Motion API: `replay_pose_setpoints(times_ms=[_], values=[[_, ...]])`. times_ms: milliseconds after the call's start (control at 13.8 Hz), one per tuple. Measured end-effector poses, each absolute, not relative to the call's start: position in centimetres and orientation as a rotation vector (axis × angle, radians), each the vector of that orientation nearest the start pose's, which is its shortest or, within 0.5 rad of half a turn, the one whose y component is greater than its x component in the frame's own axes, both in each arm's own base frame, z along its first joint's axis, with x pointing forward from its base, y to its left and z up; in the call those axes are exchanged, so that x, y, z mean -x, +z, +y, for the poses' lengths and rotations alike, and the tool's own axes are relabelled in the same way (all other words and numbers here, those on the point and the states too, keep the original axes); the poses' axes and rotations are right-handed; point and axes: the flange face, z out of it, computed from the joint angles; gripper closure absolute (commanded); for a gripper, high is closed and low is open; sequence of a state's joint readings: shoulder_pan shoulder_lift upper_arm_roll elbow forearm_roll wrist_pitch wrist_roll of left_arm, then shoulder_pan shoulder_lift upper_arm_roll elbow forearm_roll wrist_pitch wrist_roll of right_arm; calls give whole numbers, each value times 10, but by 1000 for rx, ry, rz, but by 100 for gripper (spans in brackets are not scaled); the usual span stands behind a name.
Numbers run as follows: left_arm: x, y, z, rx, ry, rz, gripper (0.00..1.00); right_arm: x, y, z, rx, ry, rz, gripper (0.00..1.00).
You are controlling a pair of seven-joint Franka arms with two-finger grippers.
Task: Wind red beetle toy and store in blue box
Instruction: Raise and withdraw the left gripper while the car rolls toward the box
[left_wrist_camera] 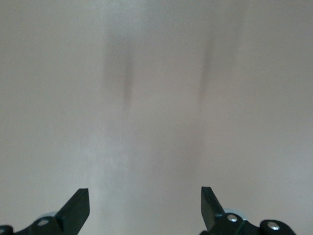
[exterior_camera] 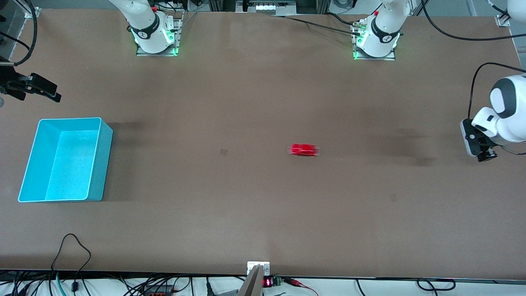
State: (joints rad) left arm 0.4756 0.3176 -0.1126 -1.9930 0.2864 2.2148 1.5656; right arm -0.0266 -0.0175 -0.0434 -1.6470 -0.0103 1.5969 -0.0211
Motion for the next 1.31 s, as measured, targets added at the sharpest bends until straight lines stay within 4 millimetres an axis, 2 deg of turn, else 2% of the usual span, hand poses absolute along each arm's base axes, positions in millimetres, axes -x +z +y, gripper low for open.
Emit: replay_pose_setpoints(times_ms=[291, 727, 872, 1090, 1308], values=[[-533, 347, 234, 2504, 370, 1800, 0, -548, 600, -40, 3148, 52, 76, 0], [-502, 421, 224, 2732, 460, 1465, 0, -548, 600, -40, 3148, 52, 77, 0], [-503, 438, 216, 2778, 477, 1400, 0, -548, 600, -40, 3148, 52, 77, 0], [-510, 454, 197, 2817, 515, 1309, 0, -548, 600, -40, 3148, 52, 77, 0], [-518, 474, 166, 2881, 558, 1171, 0, -548, 601, -40, 3148, 49, 76, 0]])
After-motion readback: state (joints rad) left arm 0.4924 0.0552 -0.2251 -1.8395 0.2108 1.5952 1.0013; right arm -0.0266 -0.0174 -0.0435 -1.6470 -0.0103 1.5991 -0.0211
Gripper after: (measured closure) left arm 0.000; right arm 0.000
